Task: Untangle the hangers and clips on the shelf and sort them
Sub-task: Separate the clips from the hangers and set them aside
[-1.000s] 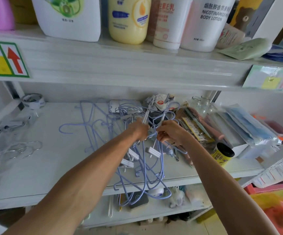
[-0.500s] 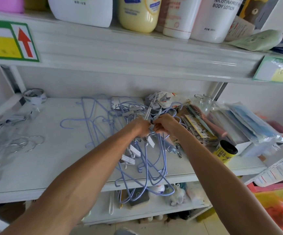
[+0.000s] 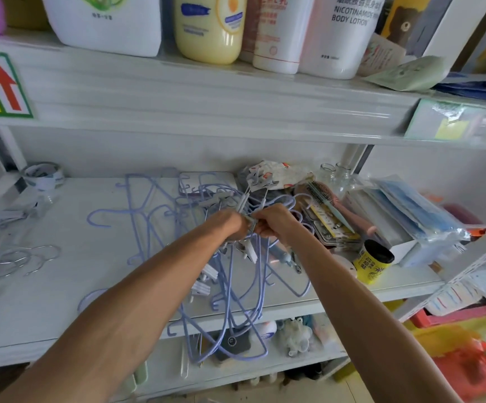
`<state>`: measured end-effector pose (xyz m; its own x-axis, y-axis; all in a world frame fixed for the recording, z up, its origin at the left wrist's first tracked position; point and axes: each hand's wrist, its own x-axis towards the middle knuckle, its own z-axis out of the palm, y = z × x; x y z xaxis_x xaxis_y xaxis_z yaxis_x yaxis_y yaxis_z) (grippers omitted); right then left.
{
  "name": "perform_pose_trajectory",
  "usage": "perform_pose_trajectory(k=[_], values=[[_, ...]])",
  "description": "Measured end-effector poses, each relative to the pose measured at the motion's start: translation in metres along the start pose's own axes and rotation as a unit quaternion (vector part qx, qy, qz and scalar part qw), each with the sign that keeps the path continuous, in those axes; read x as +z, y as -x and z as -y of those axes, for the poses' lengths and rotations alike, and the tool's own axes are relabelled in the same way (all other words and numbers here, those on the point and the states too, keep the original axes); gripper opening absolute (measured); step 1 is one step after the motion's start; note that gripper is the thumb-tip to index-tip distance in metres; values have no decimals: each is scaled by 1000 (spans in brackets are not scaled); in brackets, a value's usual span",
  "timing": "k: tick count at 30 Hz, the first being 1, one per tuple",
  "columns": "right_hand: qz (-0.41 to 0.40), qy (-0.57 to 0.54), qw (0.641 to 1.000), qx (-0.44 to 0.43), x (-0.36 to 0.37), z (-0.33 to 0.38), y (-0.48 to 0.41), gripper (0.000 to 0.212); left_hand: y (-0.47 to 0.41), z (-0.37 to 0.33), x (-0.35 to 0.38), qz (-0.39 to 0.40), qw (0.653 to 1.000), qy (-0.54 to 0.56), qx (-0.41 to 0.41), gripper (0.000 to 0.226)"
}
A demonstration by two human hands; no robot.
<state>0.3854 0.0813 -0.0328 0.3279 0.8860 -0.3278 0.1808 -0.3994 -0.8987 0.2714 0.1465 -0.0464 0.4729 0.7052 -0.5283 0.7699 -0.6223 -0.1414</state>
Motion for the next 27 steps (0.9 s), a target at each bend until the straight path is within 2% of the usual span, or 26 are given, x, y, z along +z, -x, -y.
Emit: perform_pose_trajectory(k=[5,7,9,12,14,17,18,20,23,27], values=[[-24,31,999,4,10,-4,-4,23,10,-2,5,-55,997,55,17,29],[-21,46,999,-6,16,-6,-7,18,15,1,7,-79,993,89,26,23],[-50,42,998,-6,18,-12,-23,17,23,8,6,-142,982,122,20,16],[-58,35,998,10,17,-11,-19,31,31,28,11,-250,945,212,-5,14],[-48,22,999,13,15,-3,-1,34,31,41,19,-260,937,234,-22,29],[-52,24,998,-3,9,-4,9,28,26,41,31,-236,936,259,-35,73],[-48,28,998,-13,7,-6,11,28,25,38,33,-226,936,265,-47,80],[-44,26,998,-30,1,-13,13,27,20,34,35,-220,935,273,-56,67],[-40,-6,998,-50,-6,-24,18,28,21,39,32,-206,919,336,-22,31],[-14,-21,999,-31,-6,-35,19,28,26,50,33,-188,907,376,1,22]])
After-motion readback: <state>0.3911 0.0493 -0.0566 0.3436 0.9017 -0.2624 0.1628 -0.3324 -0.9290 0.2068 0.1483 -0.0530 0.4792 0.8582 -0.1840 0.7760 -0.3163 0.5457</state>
